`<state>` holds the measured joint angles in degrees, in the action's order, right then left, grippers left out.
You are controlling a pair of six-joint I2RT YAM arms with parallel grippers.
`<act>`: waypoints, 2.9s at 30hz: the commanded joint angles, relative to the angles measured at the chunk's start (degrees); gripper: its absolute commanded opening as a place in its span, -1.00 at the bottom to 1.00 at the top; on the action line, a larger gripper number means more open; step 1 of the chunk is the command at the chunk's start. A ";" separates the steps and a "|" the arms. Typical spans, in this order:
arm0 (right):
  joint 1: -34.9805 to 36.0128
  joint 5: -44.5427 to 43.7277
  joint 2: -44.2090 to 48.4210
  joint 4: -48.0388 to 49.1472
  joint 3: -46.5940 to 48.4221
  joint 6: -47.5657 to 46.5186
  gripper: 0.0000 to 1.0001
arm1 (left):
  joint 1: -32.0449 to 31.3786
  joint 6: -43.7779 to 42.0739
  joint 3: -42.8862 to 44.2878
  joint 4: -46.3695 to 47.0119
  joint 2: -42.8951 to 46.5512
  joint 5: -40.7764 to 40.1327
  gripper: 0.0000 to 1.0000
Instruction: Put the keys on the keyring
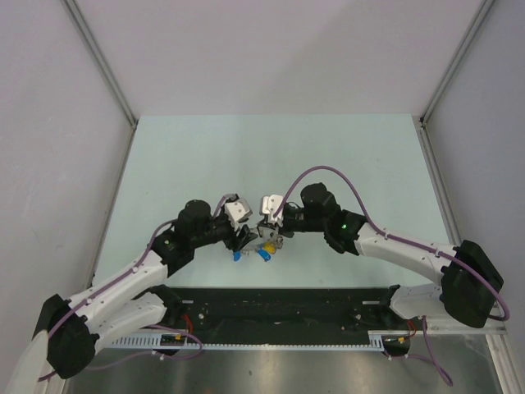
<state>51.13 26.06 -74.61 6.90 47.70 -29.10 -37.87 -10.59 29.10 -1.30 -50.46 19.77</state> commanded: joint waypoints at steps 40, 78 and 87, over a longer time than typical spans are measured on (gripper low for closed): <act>1.78 4.87 6.05 -4.43 3.19 -2.10 -1.00 | -0.01 -31.34 9.57 -10.65 -5.53 23.74 -0.15; -2.70 0.83 4.65 -5.42 3.19 5.01 -1.00 | 0.16 -5.59 6.05 8.24 -1.22 6.34 -0.03; -12.71 -4.61 0.17 -2.07 6.70 10.20 -1.00 | 4.29 3.81 6.58 10.44 0.88 -5.87 0.74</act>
<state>42.87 25.43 -72.18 -0.78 49.04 -22.31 -36.14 -13.37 34.17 5.39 -52.14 21.15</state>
